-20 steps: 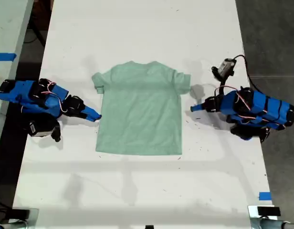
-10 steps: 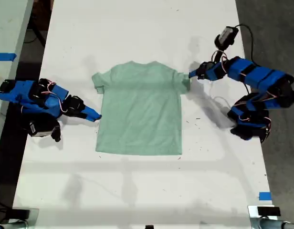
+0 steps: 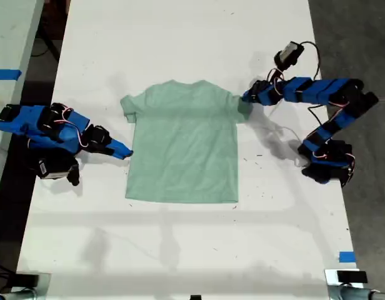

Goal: Fold t shirt

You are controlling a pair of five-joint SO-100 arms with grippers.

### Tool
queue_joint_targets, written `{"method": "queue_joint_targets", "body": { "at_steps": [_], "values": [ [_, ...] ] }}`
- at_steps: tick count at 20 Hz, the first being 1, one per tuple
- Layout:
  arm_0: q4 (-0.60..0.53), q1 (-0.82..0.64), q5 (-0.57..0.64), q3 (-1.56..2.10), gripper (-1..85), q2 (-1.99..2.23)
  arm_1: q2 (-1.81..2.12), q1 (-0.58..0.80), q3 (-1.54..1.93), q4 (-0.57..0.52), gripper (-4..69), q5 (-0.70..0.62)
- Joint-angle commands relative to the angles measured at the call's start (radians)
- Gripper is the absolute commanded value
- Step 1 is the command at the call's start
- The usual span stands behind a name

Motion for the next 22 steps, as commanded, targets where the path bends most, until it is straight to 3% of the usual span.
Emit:
{"method": "queue_joint_targets", "body": {
  "at_steps": [1, 4, 6, 8, 10, 16, 17, 18, 19, 22],
  "values": [
    [0.002, 0.005, 0.009, 0.040, 11.4, 0.008, 0.141, -0.015, 0.048, 0.046, 1.7, 0.012],
    [0.002, 0.005, 0.009, 0.040, 11.4, 0.008, 0.311, -0.071, -0.060, 0.184, 1.7, -0.089],
    [0.002, 0.005, 0.009, 0.040, 11.4, 0.008, 0.354, -0.181, -0.224, 0.275, 1.7, -0.160],
    [0.002, 0.005, 0.009, 0.040, 11.4, 0.008, 0.365, -0.299, -0.350, 0.293, 1.7, -0.193],
    [0.002, 0.005, 0.009, 0.040, 11.4, 0.008, 0.360, -0.407, -0.394, 0.227, 1.7, -0.199],
    [0.002, 0.005, 0.009, 0.040, 11.4, 0.008, 0.213, -0.658, -0.331, -0.135, 1.7, -0.161],
    [0.002, 0.005, 0.009, 0.040, 11.4, 0.008, 0.193, -0.673, -0.334, -0.150, 6.3, -0.164],
    [0.002, 0.005, 0.009, 0.040, 11.4, 0.008, 0.190, -0.672, -0.348, -0.115, 19.1, -0.169],
    [0.002, 0.005, 0.009, 0.040, 11.4, 0.008, 0.212, -0.653, -0.360, -0.054, 25.6, -0.176],
    [0.002, 0.003, 0.009, 0.040, 11.4, 0.008, 0.365, -0.569, -0.377, 0.195, 22.4, -0.184]
  ]
}}
